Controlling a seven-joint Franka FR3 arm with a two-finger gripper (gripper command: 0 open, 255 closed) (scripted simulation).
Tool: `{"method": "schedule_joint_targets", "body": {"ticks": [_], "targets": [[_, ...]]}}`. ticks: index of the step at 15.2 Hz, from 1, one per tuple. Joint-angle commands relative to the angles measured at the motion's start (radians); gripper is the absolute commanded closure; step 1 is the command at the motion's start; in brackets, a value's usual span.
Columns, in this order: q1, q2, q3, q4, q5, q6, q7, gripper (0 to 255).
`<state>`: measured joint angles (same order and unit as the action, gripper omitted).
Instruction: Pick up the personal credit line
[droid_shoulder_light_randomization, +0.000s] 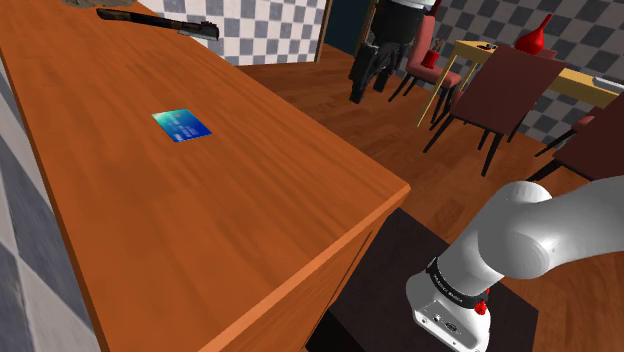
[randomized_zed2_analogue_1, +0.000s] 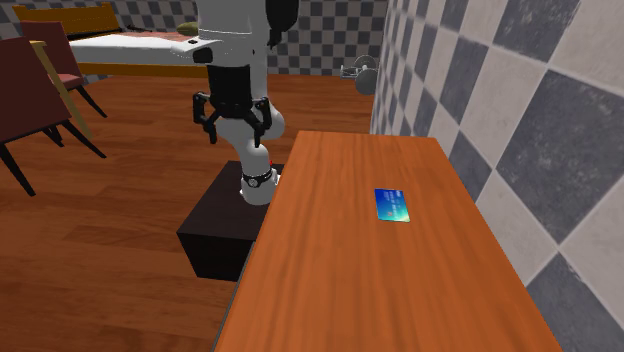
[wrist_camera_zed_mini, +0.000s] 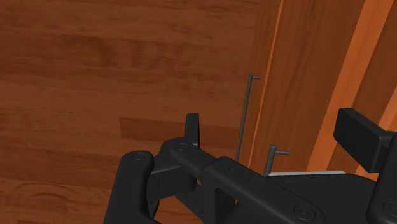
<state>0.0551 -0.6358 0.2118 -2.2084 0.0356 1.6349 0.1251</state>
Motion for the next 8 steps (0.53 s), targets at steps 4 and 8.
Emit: {"method": "schedule_joint_targets", "body": {"ticks": [4, 8], "targets": [[0.007, 0.119, 0.099, 0.097, 0.027, 0.039, 0.128, 0], [0.008, 0.229, 0.18, 0.192, 0.024, 0.065, 0.234, 0]]}}
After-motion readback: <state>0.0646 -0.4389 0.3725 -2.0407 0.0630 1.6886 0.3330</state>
